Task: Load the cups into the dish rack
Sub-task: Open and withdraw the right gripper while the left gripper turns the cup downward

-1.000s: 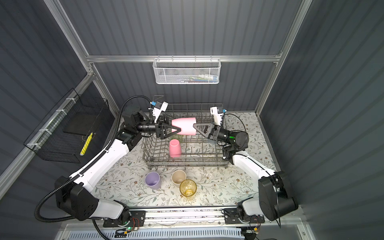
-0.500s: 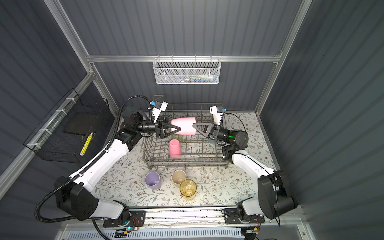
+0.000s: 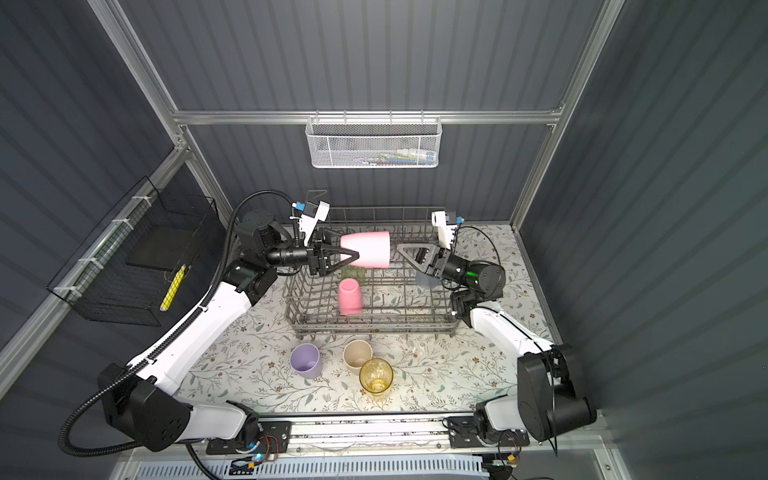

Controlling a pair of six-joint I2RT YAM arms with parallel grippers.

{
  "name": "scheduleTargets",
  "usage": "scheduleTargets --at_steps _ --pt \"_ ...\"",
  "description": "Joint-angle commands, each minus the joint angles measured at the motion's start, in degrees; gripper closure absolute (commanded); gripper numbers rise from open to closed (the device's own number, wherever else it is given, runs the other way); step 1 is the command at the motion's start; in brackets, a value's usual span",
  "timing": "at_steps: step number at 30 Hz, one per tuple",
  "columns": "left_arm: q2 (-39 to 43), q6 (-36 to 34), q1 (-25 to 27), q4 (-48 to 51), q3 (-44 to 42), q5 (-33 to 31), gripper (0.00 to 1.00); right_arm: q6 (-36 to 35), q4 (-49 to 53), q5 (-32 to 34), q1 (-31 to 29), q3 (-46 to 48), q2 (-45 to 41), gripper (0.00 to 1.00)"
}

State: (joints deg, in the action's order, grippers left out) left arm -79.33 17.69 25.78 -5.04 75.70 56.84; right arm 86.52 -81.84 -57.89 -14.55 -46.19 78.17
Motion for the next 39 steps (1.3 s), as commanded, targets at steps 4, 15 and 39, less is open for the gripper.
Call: scheduleTargets --at_steps 4,15,39 --pt "-0.46 -5.43 -0.03 8.43 4.54 -6.09 0.34 -4.75 5.37 -1.15 4.62 3.47 -5.14 0.71" --pt "-9.44 -15.20 0.06 29.11 18.95 -21.52 0.35 -47.64 74.05 11.13 11.03 0.14 -26.51 0.71" --pt "-37.41 -27.05 9.35 58.58 51.01 -50.37 0.33 -61.38 95.65 24.34 13.75 0.02 -31.68 0.70"
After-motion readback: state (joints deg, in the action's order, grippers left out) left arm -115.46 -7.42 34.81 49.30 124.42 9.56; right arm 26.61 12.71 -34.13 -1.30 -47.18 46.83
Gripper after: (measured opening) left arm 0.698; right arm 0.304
